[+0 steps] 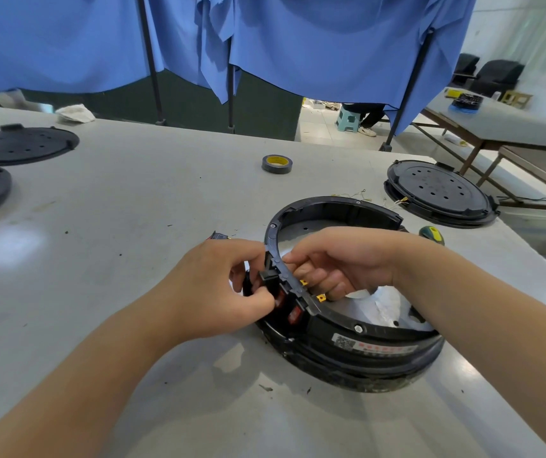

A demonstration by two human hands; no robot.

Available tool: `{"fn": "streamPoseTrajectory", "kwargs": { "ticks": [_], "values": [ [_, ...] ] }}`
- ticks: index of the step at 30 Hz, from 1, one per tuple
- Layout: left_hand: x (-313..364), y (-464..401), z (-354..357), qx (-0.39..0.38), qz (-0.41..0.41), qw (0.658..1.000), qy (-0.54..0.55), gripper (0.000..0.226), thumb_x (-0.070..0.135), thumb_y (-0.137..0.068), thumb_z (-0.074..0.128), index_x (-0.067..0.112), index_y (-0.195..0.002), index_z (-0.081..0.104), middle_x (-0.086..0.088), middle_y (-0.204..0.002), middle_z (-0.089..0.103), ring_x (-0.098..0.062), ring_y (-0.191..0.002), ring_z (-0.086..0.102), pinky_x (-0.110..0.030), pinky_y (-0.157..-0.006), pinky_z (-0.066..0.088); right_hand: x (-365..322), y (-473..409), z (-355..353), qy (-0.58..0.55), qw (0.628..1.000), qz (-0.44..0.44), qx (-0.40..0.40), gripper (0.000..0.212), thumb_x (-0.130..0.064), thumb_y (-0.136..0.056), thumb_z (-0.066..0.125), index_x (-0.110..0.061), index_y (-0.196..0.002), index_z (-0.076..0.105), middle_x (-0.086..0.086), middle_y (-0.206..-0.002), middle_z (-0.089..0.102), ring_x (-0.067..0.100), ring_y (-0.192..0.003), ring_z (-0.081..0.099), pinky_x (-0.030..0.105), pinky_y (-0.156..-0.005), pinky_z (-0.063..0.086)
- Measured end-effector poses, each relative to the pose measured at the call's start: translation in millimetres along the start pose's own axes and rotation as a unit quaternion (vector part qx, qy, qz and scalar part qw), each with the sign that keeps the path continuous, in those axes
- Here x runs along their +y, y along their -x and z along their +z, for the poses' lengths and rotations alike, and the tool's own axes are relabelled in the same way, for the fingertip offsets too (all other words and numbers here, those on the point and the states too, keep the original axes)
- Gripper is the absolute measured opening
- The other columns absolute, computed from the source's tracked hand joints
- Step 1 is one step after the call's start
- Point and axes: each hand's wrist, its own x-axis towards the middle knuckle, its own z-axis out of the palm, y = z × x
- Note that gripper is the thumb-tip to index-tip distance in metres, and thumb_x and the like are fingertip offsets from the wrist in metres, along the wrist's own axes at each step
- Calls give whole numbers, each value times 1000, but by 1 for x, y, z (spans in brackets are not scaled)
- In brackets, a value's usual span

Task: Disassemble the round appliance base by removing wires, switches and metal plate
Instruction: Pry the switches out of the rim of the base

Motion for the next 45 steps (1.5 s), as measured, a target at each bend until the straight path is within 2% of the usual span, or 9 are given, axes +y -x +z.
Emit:
{"fn": "streamPoseTrajectory", "kwargs": {
  "ticks": [6,10,12,15,19,25,32,37,45],
  "values": [
    [1,0,-9,-39,-36,998,36,15,26,-64,61,12,-68,64,-1,-64,64,-15,-65,62,-43,-74,53,1,4,4,70,997,-35,27,51,-31,-98,44,-23,-48,53,-8,-51,39,5,-39,25,14,-39,24],
    [-7,-4,-24,-116,-91,984,99,25,36,-59,65,15,-72,69,-21,-81,68,-37,-74,63,-55,-78,51,1,7,8,167,979,-57,99,37,-33,-98,46,-19,-65,54,-3,-56,49,8,-45,40,17,-44,38],
    [-10,-5,-29,-118,-110,979,124,26,40,-57,63,20,-71,70,-25,-85,67,-36,-73,60,-57,-77,50,1,9,12,210,966,-63,134,34,-33,-99,45,-18,-71,56,-1,-59,54,10,-48,49,20,-49,45],
    [-16,-7,-32,-85,-134,978,132,24,44,-56,59,25,-66,68,-8,-69,67,-19,-69,61,-50,-79,50,1,12,17,257,953,-65,145,29,-23,-98,43,-5,-83,60,2,-67,57,12,-52,56,25,-56,52],
    [-27,-13,-30,-41,-185,977,97,29,48,-59,53,25,-68,68,1,-68,71,-10,-62,58,-45,-73,51,-1,19,16,261,954,-72,127,27,-15,-99,42,5,-99,59,7,-79,59,17,-65,61,27,-65,54],
    [-48,-11,-17,-1,-246,966,-79,28,42,-75,58,15,-74,59,2,-67,66,-13,-51,50,-26,-50,39,-1,23,18,240,960,-84,114,21,-14,-96,45,-10,-83,62,4,-78,58,19,-70,61,29,-71,53],
    [-51,-11,-8,-5,-232,959,-164,13,37,-84,54,24,-81,56,8,-70,60,-12,-67,57,-29,-54,37,1,23,20,236,958,-87,139,18,-15,-92,47,-12,-75,51,-2,-64,52,12,-52,56,15,-46,44],
    [-52,-10,-6,19,-199,961,-193,24,39,-88,52,29,-110,49,9,-75,60,-14,-75,59,-31,-61,42,2,22,18,230,960,-99,128,18,-13,-92,47,-11,-75,47,0,-63,46,14,-56,55,23,-57,49],
    [-28,-9,-11,125,-80,986,-69,17,28,-87,58,33,-102,56,15,-72,60,-3,-58,52,-24,-57,37,1,26,18,265,943,-125,158,24,-15,-93,54,-13,-69,51,-9,-53,50,7,-48,48,11,-41,36]
  ]
}}
